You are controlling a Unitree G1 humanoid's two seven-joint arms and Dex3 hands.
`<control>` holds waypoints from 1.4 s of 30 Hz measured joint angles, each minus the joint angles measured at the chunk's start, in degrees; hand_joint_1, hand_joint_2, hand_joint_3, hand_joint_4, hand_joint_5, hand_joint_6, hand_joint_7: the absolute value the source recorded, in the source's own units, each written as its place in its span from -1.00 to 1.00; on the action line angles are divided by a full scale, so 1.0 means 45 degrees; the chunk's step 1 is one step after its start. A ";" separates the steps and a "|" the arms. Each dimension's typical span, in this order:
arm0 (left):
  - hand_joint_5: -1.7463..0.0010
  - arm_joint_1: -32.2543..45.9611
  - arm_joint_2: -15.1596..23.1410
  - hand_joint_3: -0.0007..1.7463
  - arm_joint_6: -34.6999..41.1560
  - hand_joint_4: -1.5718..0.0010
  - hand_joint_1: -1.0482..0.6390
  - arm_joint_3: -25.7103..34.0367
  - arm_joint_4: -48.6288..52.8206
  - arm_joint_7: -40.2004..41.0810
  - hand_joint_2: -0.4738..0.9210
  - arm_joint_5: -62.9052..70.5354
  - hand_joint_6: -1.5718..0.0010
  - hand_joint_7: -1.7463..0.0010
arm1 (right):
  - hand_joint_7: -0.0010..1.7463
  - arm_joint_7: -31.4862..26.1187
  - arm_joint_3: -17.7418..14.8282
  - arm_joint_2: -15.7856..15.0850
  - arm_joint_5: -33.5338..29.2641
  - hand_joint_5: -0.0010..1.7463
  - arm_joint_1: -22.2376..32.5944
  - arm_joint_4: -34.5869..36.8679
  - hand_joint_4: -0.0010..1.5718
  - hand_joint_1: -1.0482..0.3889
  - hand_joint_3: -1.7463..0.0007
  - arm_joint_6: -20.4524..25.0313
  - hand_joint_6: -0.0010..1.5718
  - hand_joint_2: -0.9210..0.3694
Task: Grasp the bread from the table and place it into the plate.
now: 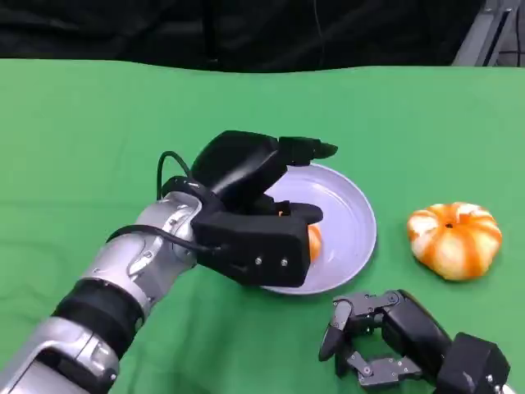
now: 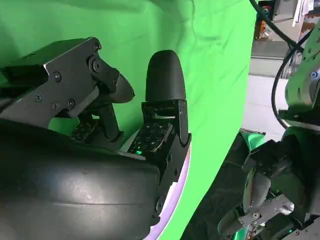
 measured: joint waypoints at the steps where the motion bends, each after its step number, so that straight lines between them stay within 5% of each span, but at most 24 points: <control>1: 0.99 0.0066 0.0029 -0.18 0.0016 0.25 -0.91 0.0012 -0.0128 -0.0011 1.00 -0.0005 0.34 1.00 | 0.24 -0.0020 0.0001 -0.0008 -0.0012 0.55 0.0000 0.0000 0.25 0.70 -0.20 -0.0001 0.24 -0.45; 14: 0.96 0.0542 0.0175 -0.27 0.0083 0.11 -0.80 0.0282 -0.0747 -0.0050 1.00 -0.0460 0.28 0.98 | 0.23 -0.0010 0.0006 -0.0014 -0.0045 0.55 0.0000 -0.0013 0.26 0.70 -0.20 0.0000 0.26 -0.47; 26: 0.97 0.1847 0.0109 -0.40 -0.1544 0.02 -0.59 0.2324 -0.0785 -0.0126 1.00 -0.3478 0.33 1.00 | 0.21 -0.0132 0.0015 -0.0069 -0.0269 0.53 -0.0002 -0.0061 0.27 0.64 -0.23 0.0024 0.27 -0.45; 42: 0.97 0.3630 0.0073 -0.45 -0.3223 -0.07 -0.55 0.4021 -0.1523 -0.1629 1.00 -0.6367 0.33 0.99 | 0.19 -0.0177 0.0010 -0.0156 -0.0384 0.51 -0.0001 -0.0073 0.30 0.62 -0.32 -0.0009 0.29 -0.38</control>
